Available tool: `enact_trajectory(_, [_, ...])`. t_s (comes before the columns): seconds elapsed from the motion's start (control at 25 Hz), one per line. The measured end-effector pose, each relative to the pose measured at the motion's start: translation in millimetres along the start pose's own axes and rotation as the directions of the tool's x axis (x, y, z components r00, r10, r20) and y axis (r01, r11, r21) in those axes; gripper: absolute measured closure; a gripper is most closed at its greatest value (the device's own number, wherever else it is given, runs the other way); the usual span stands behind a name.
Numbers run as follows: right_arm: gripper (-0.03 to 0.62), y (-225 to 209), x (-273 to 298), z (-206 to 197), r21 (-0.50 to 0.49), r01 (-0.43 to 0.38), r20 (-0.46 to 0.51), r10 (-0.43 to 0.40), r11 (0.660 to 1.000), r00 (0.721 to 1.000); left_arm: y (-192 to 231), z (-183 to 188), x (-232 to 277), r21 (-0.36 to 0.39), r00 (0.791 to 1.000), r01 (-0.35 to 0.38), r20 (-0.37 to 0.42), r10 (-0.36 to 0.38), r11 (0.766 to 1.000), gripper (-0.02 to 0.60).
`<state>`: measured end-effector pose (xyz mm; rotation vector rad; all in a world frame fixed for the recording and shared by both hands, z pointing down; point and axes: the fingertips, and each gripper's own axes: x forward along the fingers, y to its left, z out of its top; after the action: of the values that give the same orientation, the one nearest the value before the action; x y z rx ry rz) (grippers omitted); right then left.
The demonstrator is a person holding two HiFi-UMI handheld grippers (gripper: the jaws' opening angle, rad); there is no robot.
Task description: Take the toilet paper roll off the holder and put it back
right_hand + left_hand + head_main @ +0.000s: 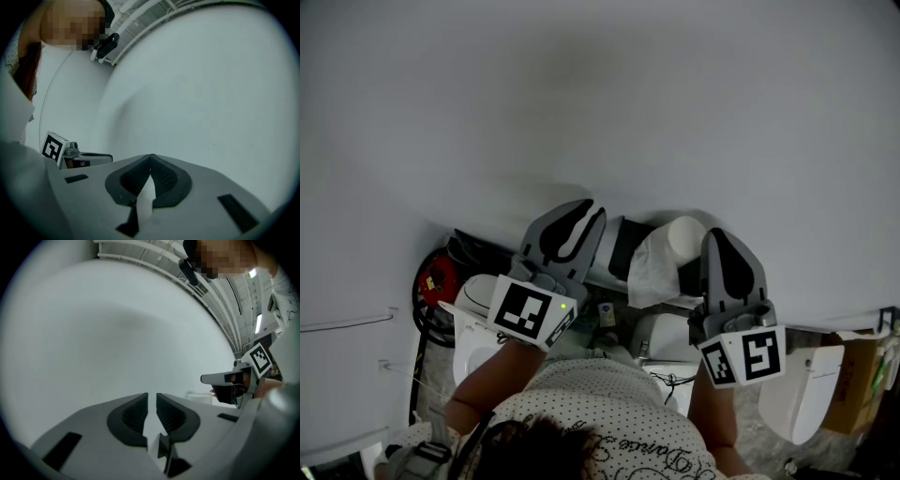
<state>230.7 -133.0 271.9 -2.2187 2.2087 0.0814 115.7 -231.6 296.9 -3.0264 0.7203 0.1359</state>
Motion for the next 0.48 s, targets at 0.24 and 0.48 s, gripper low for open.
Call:
enact_trajectory(0.24, [0.582, -5, -9, -3, -0.008, 0.044, 0.013, -0.044, 0.999, 0.999, -4, -6, -3, -0.006, 1.0, 0.008, -0.007, -0.008, 1.0, 0.569])
enact_trajectory(0.48, [0.582, -13, -23, -18, -0.007, 0.111, 0.009, -0.111, 0.994, 0.994, -11, -17, -5, -0.017, 0.999, 0.024, -0.021, -0.024, 1.0, 0.575])
